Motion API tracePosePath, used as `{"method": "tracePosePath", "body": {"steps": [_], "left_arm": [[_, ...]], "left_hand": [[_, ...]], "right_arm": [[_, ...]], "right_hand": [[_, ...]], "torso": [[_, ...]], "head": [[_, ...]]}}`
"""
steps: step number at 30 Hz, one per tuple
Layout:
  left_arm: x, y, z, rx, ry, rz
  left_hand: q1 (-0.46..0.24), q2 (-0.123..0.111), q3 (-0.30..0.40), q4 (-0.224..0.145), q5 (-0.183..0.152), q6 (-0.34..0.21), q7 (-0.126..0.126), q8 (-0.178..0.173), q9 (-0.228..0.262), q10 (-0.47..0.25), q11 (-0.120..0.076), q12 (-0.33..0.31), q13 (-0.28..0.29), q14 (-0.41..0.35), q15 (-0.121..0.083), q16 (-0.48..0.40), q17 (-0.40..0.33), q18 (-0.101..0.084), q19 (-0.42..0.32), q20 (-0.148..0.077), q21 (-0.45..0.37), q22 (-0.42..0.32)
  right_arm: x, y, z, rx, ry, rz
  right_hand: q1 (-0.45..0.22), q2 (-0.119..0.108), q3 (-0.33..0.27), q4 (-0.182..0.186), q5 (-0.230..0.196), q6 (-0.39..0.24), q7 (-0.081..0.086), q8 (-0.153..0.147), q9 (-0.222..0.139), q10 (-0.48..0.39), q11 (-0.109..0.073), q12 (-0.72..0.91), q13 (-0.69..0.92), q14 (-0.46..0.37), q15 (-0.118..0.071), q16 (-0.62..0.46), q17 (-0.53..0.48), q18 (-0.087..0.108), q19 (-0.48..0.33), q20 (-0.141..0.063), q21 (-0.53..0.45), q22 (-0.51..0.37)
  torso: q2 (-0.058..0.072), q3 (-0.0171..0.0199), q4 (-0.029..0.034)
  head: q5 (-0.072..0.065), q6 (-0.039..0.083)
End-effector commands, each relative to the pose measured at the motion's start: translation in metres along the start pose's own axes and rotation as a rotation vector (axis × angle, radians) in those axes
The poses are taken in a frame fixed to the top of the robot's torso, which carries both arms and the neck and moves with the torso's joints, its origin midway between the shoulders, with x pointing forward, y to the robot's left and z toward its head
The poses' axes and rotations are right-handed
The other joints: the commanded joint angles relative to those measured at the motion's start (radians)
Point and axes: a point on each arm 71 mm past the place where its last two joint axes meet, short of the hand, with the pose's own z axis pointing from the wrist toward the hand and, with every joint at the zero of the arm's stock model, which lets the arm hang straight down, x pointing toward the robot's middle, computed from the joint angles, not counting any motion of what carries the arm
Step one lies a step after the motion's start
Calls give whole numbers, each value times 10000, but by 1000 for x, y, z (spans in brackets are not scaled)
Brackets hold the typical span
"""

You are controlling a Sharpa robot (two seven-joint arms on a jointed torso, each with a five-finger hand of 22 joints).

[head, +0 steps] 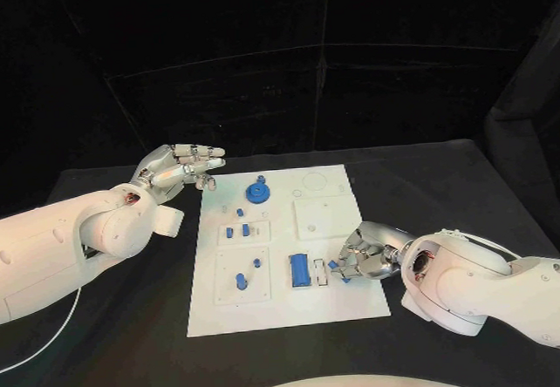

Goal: Assemble the parts on the task board

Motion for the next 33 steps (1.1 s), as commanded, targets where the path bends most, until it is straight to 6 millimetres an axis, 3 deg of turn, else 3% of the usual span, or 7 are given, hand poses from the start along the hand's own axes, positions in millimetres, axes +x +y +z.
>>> {"method": "tracePosePath", "body": {"steps": [1, 11, 33], "left_arm": [[1, -2, 0, 104, 97, -74], [1, -2, 0, 104, 98, -75], [3, -2, 0, 85, 159, -101]], "left_hand": [[-115, 13, 12, -43, 44, 29, -46, 62, 7, -38, -11, 51, -14, -66, -18, 50, 4, 60, 18, 8, -54, -9], [-115, 13, 12, -43, 44, 29, -46, 62, 7, -38, -11, 51, -14, -66, -18, 50, 4, 60, 18, 8, -54, -9], [-131, 13, 7, -42, 43, 18, -41, 66, 4, -47, -7, 64, -17, -53, -18, 70, 29, 59, 23, 7, -55, -10]], "right_arm": [[2, 1, 3, 295, 44, 384], [8, 9, 12, 406, 267, 230], [13, 21, 22, 283, 61, -385]], "right_hand": [[-185, 0, 4, 118, 36, 139, -4, -42, 1, 133, -12, -20, -7, 626, -86, 98, 236, -92, 88, -40, 72, 76], [-330, 112, 115, 295, 43, 403, -104, -87, 6, 407, -91, 333, 314, 662, -144, 206, 425, -124, 166, -85, 162, 241], [-564, 200, 184, 528, 20, 619, -160, -127, 25, 533, -134, 477, 496, 667, -184, 235, 481, -131, 186, -127, 180, 277]], "torso": [[-1, 0, 12], [7, 3, -8], [1, 4, -14]], "head": [[-5, -4], [50, -43], [53, -49]]}}
